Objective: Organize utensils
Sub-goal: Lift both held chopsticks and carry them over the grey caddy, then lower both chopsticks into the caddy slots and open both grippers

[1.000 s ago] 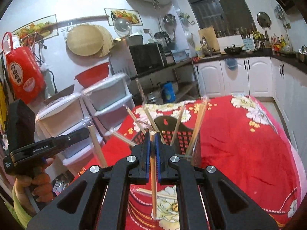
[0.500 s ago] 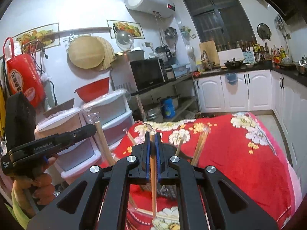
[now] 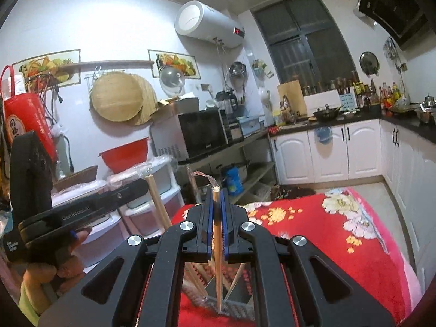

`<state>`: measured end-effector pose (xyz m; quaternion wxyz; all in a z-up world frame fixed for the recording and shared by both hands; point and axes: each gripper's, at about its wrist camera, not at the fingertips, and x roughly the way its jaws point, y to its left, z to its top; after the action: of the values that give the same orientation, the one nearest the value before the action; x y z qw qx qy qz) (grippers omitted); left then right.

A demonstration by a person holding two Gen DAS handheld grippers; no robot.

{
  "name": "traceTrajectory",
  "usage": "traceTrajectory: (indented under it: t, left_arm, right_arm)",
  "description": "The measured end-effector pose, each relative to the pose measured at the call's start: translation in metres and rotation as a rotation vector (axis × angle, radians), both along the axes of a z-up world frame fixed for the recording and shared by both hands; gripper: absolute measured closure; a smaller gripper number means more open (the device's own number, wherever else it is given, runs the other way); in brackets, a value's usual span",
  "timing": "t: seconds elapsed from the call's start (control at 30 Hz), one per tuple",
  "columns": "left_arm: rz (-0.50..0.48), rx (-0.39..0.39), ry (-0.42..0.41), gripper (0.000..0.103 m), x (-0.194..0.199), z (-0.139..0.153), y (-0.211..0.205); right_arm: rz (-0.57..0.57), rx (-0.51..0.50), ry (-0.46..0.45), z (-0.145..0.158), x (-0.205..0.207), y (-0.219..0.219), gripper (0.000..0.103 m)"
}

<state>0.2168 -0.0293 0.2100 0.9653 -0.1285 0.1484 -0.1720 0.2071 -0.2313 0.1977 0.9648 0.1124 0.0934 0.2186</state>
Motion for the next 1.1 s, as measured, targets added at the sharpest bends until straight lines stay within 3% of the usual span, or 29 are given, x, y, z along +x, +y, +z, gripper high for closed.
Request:
traceTrajectory:
  t: [0.5, 1.1]
  left_arm:
    - [0.027, 0.03, 0.022, 0.103, 0.03, -0.04, -0.008]
    - [0.038, 0.021, 0.111, 0.103, 0.048, -0.089, 0.0]
  right_arm:
    - [-0.081, 0.04, 0.05, -0.037, 0.043, -0.016, 0.098]
    - [-0.113, 0.041, 0.142, -0.086, 0.059, -0.013, 0.098]
